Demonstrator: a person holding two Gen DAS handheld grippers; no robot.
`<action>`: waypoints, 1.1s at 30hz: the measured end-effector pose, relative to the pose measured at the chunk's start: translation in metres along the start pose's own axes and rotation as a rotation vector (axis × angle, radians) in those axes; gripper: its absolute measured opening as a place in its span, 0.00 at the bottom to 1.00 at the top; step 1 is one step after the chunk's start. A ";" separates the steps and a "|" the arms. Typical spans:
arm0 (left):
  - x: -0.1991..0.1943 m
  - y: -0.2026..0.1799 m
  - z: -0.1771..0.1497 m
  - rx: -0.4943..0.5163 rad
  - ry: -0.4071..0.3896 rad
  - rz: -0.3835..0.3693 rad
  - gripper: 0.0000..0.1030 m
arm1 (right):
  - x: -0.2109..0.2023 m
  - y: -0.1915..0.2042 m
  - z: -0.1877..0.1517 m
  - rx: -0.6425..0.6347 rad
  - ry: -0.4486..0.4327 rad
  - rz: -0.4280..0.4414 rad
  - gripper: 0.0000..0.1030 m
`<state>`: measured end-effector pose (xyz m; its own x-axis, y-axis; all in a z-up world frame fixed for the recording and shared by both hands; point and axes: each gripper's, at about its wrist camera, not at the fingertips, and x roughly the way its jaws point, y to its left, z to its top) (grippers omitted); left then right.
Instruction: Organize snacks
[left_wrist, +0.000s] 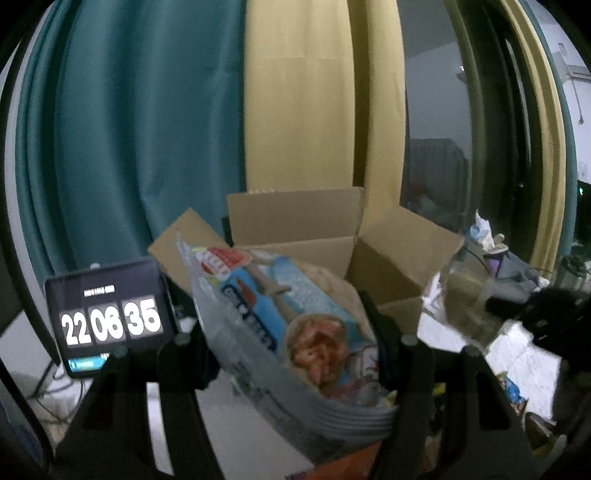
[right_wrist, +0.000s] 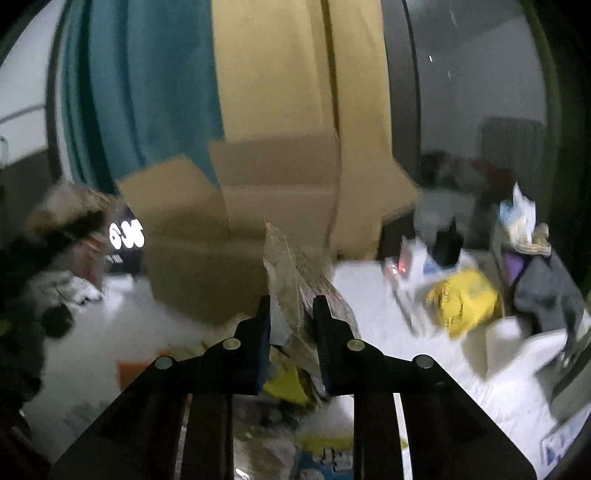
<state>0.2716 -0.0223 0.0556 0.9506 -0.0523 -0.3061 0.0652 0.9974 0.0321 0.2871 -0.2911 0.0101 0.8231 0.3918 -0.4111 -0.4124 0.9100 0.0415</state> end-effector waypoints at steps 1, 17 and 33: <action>0.003 0.002 0.004 0.004 -0.010 0.005 0.62 | -0.004 0.003 0.008 -0.010 -0.021 0.012 0.22; 0.107 0.043 0.054 -0.004 0.024 -0.016 0.65 | 0.075 0.025 0.103 -0.079 -0.159 0.051 0.23; 0.090 0.051 0.040 -0.057 0.111 -0.079 0.93 | 0.075 0.028 0.082 -0.070 -0.004 0.018 0.80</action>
<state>0.3728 0.0217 0.0673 0.9036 -0.1284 -0.4088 0.1184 0.9917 -0.0497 0.3689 -0.2252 0.0552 0.8170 0.4082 -0.4073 -0.4529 0.8914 -0.0150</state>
